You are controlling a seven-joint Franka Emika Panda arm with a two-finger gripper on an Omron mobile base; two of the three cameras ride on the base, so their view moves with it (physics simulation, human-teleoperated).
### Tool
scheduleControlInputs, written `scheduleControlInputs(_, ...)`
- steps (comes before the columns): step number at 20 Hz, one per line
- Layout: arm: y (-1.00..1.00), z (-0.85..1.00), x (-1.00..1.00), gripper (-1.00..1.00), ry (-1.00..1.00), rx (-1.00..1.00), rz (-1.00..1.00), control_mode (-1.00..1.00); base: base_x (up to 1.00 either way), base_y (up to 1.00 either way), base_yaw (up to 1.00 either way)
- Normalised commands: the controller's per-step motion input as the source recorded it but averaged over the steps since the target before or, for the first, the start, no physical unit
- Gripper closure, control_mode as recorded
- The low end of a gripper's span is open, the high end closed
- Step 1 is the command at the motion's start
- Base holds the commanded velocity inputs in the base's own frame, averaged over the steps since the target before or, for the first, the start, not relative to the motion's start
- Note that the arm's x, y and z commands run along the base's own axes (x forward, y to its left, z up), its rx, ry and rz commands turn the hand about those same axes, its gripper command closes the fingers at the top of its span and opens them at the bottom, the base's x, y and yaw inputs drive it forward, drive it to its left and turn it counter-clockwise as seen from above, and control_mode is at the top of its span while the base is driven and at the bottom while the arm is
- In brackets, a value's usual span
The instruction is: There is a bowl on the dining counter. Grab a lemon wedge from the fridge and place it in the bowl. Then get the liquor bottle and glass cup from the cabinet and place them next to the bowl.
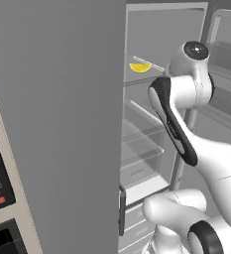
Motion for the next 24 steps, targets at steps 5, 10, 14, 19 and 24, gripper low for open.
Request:
scheduleControlInputs(5, -0.13, 0.2, 0.49, -1.0, 0.0, 0.0, 0.14, -1.0, 0.0, 0.0, 0.0)
scheduleControlInputs(10, 0.0, 0.17, 0.69, -1.0, 0.05, 0.0, 0.11, -1.0, 0.0, 0.0, 0.0)
scheduleControlInputs(14, 0.0, 0.15, 0.58, -1.0, 0.01, -0.01, 0.1, -1.0, 0.0, 0.0, 0.0)
scheduleControlInputs(19, 0.0, 0.13, 0.44, -1.0, 0.0, -0.04, 0.03, -1.0, 0.0, 0.0, 0.0)
scheduleControlInputs(24, 0.0, 0.0, 0.33, -1.0, 0.06, 0.0, 0.0, -1.0, 0.0, 0.0, 0.0)
